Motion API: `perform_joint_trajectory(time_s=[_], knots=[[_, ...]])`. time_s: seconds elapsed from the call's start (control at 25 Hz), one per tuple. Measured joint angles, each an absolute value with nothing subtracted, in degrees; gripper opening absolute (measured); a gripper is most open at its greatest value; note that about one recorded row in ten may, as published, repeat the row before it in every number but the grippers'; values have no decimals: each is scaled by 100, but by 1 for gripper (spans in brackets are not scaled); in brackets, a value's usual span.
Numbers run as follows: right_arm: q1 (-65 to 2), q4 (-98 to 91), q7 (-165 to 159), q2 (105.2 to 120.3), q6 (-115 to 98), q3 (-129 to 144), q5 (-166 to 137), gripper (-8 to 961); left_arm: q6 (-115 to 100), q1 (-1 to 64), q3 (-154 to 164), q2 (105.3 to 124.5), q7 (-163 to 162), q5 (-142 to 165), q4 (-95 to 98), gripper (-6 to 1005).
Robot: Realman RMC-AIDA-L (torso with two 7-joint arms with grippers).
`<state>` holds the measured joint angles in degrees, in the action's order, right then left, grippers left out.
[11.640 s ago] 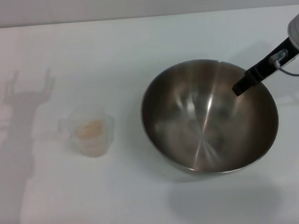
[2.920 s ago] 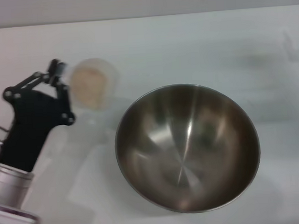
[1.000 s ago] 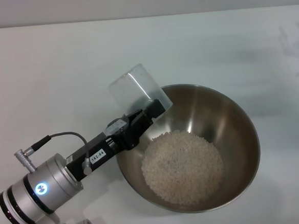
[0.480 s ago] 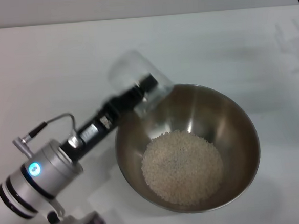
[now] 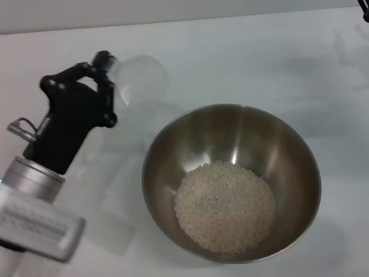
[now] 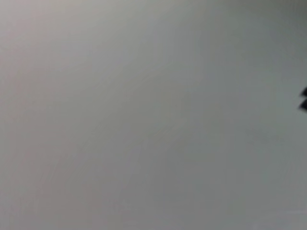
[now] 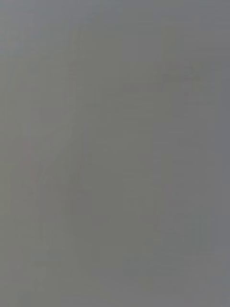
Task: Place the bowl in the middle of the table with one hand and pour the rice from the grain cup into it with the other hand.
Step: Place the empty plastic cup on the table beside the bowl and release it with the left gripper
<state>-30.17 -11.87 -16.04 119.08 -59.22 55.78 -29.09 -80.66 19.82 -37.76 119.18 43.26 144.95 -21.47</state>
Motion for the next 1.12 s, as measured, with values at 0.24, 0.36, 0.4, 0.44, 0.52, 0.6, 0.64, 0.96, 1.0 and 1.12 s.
perform_joint_trajectory(time_s=[0.24,0.36,0.4,0.44,0.52,0.6,0.64,0.96,1.0,1.12], knots=[[-2980,-1186,-1682,11917,-5983,5578,-2908,479,-6779,2007,-3810,11918,2268,13372,-2243,116],[-2974,-1186,-1685,11920,-6057,5578,-2908,479,-6295,2030,-3815,11918,1774,12971,-2275,119],[-2975,-1186,-1686,11920,-6073,5578,-2908,479,-6187,2033,-3819,11918,1643,12868,-2278,120],[-2980,-1186,-1686,11919,-6084,5578,-2908,479,-6106,2036,-3821,11918,1529,12800,-2278,121],[-2992,-1191,-1686,11911,-6092,5578,-2908,479,-5993,2037,-3829,11918,1378,12767,-2279,123],[-2994,-1207,-1687,11904,-6095,5578,-2908,479,-5865,2038,-3839,11918,1282,12762,-2281,125],[-2989,-1222,-1687,11904,-6103,5578,-2908,479,-5815,2038,-3840,11918,1257,12757,-2282,126],[-2916,-1240,-1726,11900,-6192,5578,-2908,479,-5630,2034,-3816,11918,1021,12702,-2283,134],[-2901,-1243,-1738,11900,-6213,5578,-2908,479,-5602,2037,-3814,11918,979,12700,-2270,135],[-2878,-1246,-1748,11898,-6255,5578,-2908,479,-5523,2036,-3813,11918,921,12698,-2253,138]])
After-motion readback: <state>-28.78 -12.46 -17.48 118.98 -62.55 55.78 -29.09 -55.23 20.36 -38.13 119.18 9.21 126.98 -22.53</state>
